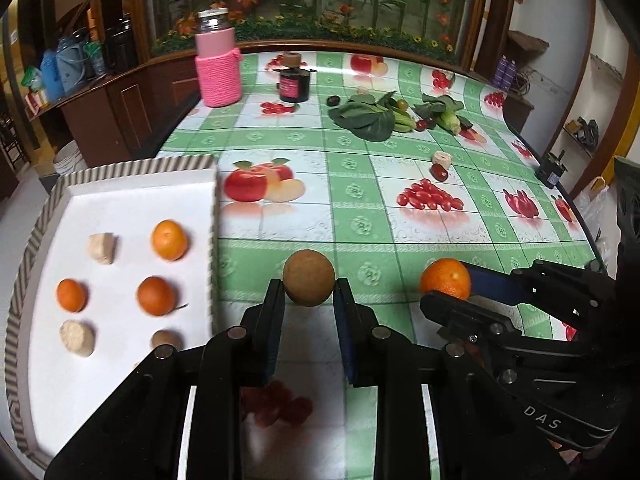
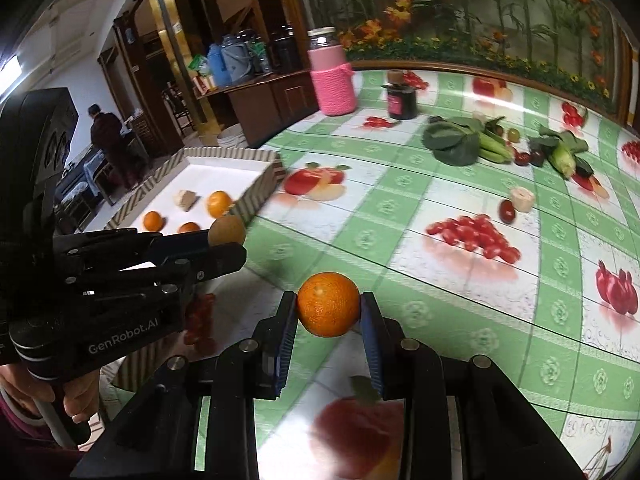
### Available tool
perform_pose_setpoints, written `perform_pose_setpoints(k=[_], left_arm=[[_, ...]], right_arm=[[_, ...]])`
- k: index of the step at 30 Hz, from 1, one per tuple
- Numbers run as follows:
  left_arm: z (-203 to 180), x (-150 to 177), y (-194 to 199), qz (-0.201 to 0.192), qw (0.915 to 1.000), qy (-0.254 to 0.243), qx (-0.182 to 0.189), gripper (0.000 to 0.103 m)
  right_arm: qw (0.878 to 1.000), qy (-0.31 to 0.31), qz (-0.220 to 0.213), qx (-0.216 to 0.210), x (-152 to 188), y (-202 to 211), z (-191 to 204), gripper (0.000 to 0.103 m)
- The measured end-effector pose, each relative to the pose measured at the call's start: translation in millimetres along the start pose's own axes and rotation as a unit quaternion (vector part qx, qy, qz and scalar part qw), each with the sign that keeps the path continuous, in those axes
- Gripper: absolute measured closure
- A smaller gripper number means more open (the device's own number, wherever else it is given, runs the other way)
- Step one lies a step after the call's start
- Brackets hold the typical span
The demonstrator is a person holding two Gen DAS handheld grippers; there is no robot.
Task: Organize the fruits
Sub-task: 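Carry the brown ball and the orange over the white tray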
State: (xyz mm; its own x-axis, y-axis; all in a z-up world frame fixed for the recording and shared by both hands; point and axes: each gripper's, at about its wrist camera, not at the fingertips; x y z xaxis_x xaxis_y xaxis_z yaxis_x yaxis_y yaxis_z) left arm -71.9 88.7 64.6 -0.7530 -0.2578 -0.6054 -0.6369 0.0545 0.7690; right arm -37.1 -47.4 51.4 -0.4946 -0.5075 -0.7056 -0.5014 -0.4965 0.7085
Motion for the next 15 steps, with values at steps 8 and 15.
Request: perform_pose_setpoints(k=[8,15], left_arm=[[34,7,17,-0.012,0.9995,0.022,-0.017,0.081],[65,10,29,-0.024,0.9981,0.043,-0.037,0.081]], right_arm=[[0.999,0.033,0.000,-0.016,-12,-2,35,0.071],[0.998,0.060,-0.002,-0.035,-24,-8,63,0.071]])
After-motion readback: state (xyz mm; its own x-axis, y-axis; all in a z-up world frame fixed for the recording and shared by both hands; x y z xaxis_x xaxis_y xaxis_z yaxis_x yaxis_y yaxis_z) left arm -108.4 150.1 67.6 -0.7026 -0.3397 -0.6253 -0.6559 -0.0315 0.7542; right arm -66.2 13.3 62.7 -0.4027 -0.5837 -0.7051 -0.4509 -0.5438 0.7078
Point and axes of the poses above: each gripper's, at about its wrist camera, not at the fingertips, and y roughly against the way its jaws point, z to its left, x to its underside, and after that the axes turned 14 degrees about y, right-handed
